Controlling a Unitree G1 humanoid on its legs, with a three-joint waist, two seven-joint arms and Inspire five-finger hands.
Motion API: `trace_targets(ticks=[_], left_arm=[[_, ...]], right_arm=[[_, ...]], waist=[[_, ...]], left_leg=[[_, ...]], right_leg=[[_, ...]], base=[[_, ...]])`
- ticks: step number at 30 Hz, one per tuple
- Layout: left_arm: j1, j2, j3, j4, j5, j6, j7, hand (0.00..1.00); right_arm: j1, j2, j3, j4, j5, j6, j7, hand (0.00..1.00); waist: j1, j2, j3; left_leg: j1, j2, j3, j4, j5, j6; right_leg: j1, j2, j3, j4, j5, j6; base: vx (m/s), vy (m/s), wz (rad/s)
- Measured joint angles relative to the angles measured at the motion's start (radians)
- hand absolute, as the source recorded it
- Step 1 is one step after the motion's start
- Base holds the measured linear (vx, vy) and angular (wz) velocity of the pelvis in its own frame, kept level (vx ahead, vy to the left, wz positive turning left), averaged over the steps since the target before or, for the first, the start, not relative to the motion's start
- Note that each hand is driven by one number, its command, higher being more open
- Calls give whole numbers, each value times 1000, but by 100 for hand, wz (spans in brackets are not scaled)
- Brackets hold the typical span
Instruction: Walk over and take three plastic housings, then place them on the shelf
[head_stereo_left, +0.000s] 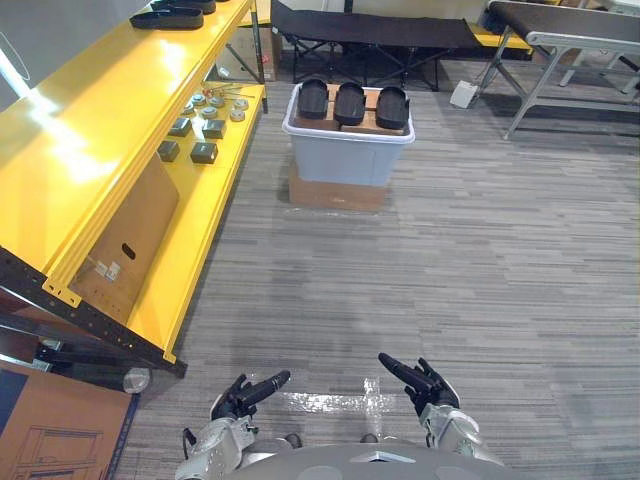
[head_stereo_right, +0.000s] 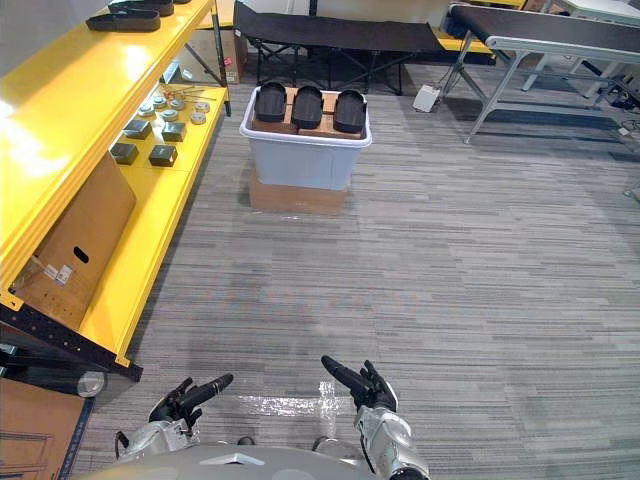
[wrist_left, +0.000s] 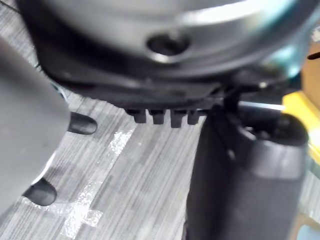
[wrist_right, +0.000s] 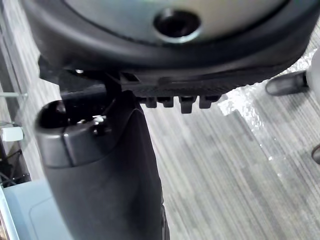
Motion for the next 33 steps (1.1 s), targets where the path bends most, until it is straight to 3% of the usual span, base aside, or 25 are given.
trace_targets(ticks=[1,3,5,7,9,11,13,14,15,16,17,19,20,21,22,23,24,25,26,29,31,32,33], left_arm=[[-4,3,1,0,2,0,-1,100],[-20,8,3,-11,27,-3,15,100],[-23,24,4,-19,20,-6,36,100],[-23,29,4,-25,18,-6,41,100],[-28,27,-11,-63,19,-4,30,100],[-29,25,-15,-94,18,-4,7,100],[-26,27,-21,-112,18,-4,-18,100],[-26,32,-34,-123,18,-4,-24,100],[-27,37,-52,-149,16,-3,-31,100],[-30,25,-67,-158,-8,-2,-31,100],[-28,15,-73,-157,-16,-1,-30,100],[-21,2,-73,-152,-54,-1,-30,100],[-25,-19,-73,-148,-56,0,-33,100],[-21,-32,-72,-142,-56,1,-38,100],[-9,-49,-63,-148,-56,-2,-47,100],[-6,-49,-60,-156,-58,-1,-55,100],[-15,-52,-47,-175,-59,2,-65,100],[-12,-56,-40,-188,-59,2,-67,100],[-12,-65,-29,-195,-59,0,-71,100],[-4,-75,-19,-203,-61,-4,-83,100],[3,-75,-9,-203,-60,-12,-89,100],[3,-73,-1,-198,-58,-22,-95,100],[-4,-61,13,-199,-52,-26,-96,100]], right_arm=[[-2,1,5,-6,3,0,-7,100],[-13,4,10,-20,20,-2,-28,100],[-5,10,22,-32,52,-27,-44,100],[13,9,21,-41,78,-33,-49,100],[39,3,21,-45,77,-34,-44,100],[56,-3,20,-40,74,-41,-35,100],[90,-3,17,-35,67,-51,-10,100],[97,-4,16,-34,68,-57,-6,100],[96,-9,16,-30,68,-57,-1,100],[91,-26,11,-26,67,-53,3,100],[91,-42,13,-26,66,-52,5,100],[58,-77,21,8,24,-52,9,100],[36,-96,29,13,5,-51,15,100],[24,-103,29,14,-14,-49,16,100],[7,-109,28,27,-46,-41,18,100],[-4,-110,28,37,-70,-39,20,100],[-31,-112,30,38,-111,-41,26,100],[-40,-113,30,39,-132,-42,27,100],[-64,-114,33,39,-144,-52,27,100],[-77,-125,43,39,-170,-60,26,100],[-69,-130,61,39,-169,-60,25,100],[-70,-133,73,39,-168,-59,26,100],[-68,-128,84,39,-168,-58,29,100]], waist=[[-1,-3,7],[0,-1,59],[-1,-13,100],[-1,-19,104],[-1,-8,110],[-1,-14,115],[0,-28,112],[-1,-33,109],[-3,-26,106],[-5,17,84],[-7,44,64],[-12,82,37],[-10,113,47],[-8,114,55],[1,115,61],[8,110,65],[33,100,71],[39,97,73],[47,97,77],[61,121,91],[62,132,88],[68,126,88],[79,94,81]], left_leg=[[-27,4,-2,39,-20,6],[-81,37,5,164,-89,35],[-77,45,3,215,-117,43],[-78,61,-6,236,-135,36],[-76,92,-12,254,-157,22],[-51,92,-12,274,-183,-1],[-2,77,-9,278,-218,-34],[22,73,-9,282,-245,-47],[40,82,-14,298,-282,-66],[42,120,-16,305,-312,-83],[45,147,-12,304,-318,-106],[-66,223,1,579,-277,-126],[-166,278,-19,816,-175,-86],[-206,287,-41,896,-172,-88],[-245,258,-74,938,-214,-102],[-272,221,-87,913,-235,-103],[-312,153,-87,774,-240,-100],[-330,131,-83,699,-237,-99],[-369,97,-63,538,-197,-99],[-395,90,-62,248,-50,-110],[-386,108,-62,170,3,-113],[-375,116,-49,155,77,-81],[-373,97,-22,176,131,-50]], right_leg=[[-33,-11,1,57,-13,6],[-191,-51,0,373,-17,16],[-249,-71,-4,477,-44,4],[-248,-46,-5,371,-62,5],[-264,0,-2,155,-30,43],[-289,-9,-1,92,-14,67],[-292,-25,0,70,-2,65],[-292,-36,8,71,11,45],[-296,-34,15,98,62,-15],[-313,-11,-8,143,88,-47],[-310,9,-19,150,85,-48],[-295,55,-43,142,92,-132],[-233,91,-43,94,83,-153],[-199,107,-39,79,84,-161],[-136,117,-25,57,68,-183],[-90,119,-13,35,55,-192],[-25,122,22,-8,43,-189],[-7,123,35,-24,39,-189],[30,124,55,-49,29,-181],[134,162,92,-101,-5,-137],[188,186,120,-98,-62,-118],[199,187,140,-61,-119,-108],[182,148,150,8,-189,-83]], base=[[-89,39,-12],[-88,71,-14],[-26,30,-5],[70,8,3],[150,-20,0],[223,-82,4],[285,-138,5],[338,-214,7],[439,-285,8],[394,-258,6],[556,-269,7],[539,-263,0],[387,-217,-13],[510,-211,-29],[505,-167,-34],[581,-164,-61],[458,-117,-56],[412,-74,-69],[303,-38,-46],[366,24,-42],[349,133,-37],[389,196,-34],[401,204,-32]])
